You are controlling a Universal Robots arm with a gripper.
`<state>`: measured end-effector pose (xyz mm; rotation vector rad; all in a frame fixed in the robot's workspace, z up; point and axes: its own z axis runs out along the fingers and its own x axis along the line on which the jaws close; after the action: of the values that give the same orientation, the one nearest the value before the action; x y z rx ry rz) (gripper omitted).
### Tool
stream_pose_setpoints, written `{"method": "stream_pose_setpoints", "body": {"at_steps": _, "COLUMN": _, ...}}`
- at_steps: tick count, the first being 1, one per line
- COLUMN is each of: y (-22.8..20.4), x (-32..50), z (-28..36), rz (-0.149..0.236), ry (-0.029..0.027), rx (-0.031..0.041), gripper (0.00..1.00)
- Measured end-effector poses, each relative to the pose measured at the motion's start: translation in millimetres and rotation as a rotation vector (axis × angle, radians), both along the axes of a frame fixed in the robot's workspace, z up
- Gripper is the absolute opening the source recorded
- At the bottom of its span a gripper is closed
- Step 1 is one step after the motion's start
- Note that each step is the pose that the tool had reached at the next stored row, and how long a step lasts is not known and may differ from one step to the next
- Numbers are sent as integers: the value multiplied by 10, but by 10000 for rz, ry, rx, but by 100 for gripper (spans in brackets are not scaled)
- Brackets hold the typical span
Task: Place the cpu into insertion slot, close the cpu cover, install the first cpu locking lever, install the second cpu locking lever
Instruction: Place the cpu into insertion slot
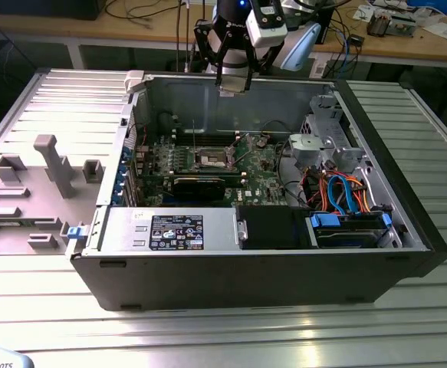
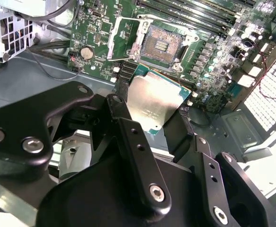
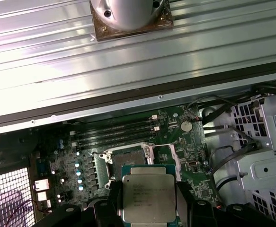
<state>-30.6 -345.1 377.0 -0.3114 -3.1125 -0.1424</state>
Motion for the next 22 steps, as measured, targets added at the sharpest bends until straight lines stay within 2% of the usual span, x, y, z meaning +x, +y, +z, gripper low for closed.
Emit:
{"method": "stream_pose_setpoints", "body": {"at_steps": 14, "y": 0, "x": 0, "z": 0, "rz": -137, "ry": 0, "rx": 0, "gripper": 54}}
{"method": "stream_pose_setpoints", "body": {"at_steps": 22, "y": 0, "x": 0, "z": -2, "rz": -509, "ry": 0, "rx": -6, "gripper": 54}}
